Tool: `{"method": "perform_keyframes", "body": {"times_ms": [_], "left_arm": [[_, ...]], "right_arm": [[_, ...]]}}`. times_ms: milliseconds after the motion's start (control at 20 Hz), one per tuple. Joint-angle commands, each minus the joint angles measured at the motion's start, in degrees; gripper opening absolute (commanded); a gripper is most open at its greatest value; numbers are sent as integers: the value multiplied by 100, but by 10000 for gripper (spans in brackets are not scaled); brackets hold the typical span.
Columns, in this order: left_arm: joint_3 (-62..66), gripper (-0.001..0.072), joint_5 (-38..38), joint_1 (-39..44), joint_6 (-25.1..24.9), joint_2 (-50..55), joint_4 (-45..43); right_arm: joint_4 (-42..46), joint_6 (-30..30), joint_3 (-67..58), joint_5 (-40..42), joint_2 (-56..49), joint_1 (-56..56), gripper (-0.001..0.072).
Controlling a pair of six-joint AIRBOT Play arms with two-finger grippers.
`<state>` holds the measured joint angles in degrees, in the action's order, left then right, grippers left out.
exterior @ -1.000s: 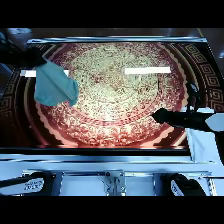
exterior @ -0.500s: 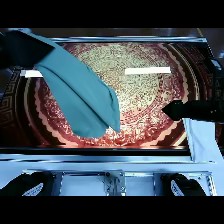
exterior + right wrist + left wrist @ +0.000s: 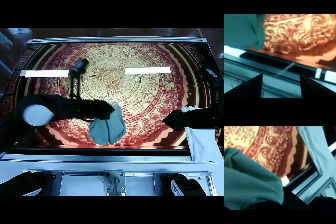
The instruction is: Fold the shirts.
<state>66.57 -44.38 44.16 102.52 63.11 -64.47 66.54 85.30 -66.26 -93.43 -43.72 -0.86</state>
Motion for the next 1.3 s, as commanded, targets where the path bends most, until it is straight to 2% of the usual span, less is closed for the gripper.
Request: {"method": "perform_keyframes", "body": {"times_ms": [0, 50, 150, 200, 250, 400, 500, 600, 650, 750, 900, 1050, 1200, 1250], "left_arm": [[-737, 45, 789, 319, 317, 490, -4], [-734, 128, 778, 254, 317, 638, -2], [-732, 649, 772, 2, 323, 756, 0], [-715, 717, 697, -212, 321, 730, 0], [-647, 717, 474, -509, 282, 693, -11], [-251, 717, -566, -1834, -468, 632, -7], [-199, 717, -1056, -2699, -667, 675, 2], [-282, 718, -1563, -3263, -881, 920, 160], [-330, 718, -1740, -3394, -1158, 1104, 426], [-345, 718, -1880, -3403, -1547, 1556, 909], [-343, 718, -1615, -3128, -1825, 2286, 1690], [-328, 718, -1506, -2780, -2356, 2953, 2621], [-323, 715, -1067, -2568, -2522, 3272, 3128], [-323, 688, -890, -2516, -2557, 3283, 3195]], "right_arm": [[-4, 98, 551, 151, 2, -2, 587], [-7, 109, 800, 284, 2, -2, 587], [-7, 131, 1305, 592, 2, -2, 587], [-7, 151, 1558, 776, 2, -2, 587], [-2, 151, 1768, 938, 2, -2, 587], [0, 151, 2166, 1283, 2, -2, 587], [0, 151, 2201, 1469, 2, -2, 587], [-2, 151, 2201, 1672, 2, -2, 587], [0, 151, 2201, 1766, 2, -2, 587], [0, 151, 2201, 1937, 2, -2, 586], [0, 151, 2201, 2087, 0, -2, 586], [0, 151, 2201, 2090, 0, -2, 587], [-7, 151, 2208, 2050, -17, -2, 587], [-7, 151, 2214, 1985, -57, -2, 587]]}}
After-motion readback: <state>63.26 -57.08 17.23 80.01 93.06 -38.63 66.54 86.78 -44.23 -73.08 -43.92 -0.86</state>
